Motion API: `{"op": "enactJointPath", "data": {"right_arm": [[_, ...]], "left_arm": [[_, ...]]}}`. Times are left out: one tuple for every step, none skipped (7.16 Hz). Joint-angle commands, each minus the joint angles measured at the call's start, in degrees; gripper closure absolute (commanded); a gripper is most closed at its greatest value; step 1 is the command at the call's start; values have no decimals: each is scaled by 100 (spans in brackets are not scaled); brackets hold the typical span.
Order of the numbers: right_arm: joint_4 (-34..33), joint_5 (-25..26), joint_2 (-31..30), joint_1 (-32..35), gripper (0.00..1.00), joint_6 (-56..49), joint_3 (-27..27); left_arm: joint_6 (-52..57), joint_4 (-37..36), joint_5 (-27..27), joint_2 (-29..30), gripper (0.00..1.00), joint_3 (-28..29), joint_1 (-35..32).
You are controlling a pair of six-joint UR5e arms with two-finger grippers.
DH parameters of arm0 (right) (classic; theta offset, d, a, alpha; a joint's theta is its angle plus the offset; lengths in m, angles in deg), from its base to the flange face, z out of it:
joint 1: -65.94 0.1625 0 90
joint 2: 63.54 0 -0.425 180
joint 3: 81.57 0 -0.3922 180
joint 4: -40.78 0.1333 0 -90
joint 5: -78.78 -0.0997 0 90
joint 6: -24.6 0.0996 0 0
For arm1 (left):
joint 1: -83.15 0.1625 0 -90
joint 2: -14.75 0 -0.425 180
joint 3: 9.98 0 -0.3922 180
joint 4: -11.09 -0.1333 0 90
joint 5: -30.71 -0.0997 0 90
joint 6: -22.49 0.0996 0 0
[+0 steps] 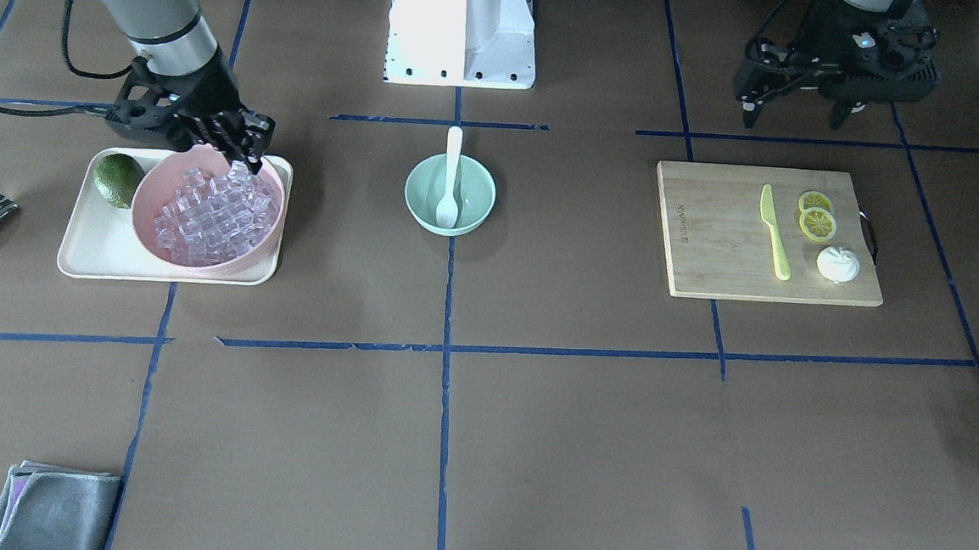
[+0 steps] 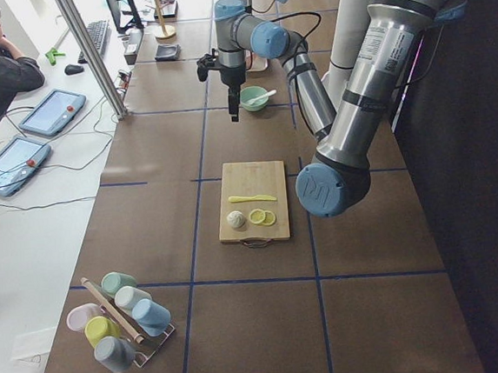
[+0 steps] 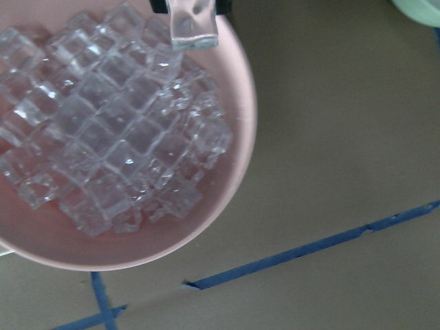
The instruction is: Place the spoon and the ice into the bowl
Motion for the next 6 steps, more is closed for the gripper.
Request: {"op": "enactJointPath", "data": {"right_arm": [[-383, 210, 1088, -483, 100, 50, 432], [-392, 429, 1309, -702, 100, 51, 556], [-401, 736, 1599, -940, 100, 51, 809], [-392, 904, 2019, -1046, 100, 51, 1273], [-375, 915, 2293, -1100, 100, 60, 1617], [-374, 915, 2496, -1118, 100, 60, 1847]], "left_arm": [[741, -16, 16, -405, 0, -41, -379], [1504, -7, 17, -703, 0, -33, -625], [2225, 28, 25, -976, 0, -15, -854], [2554, 72, 86, -1266, 0, 2, -1065], [3010, 72, 139, -1373, 0, 37, -1328], [3563, 81, 148, -1583, 0, 151, -1609]]}}
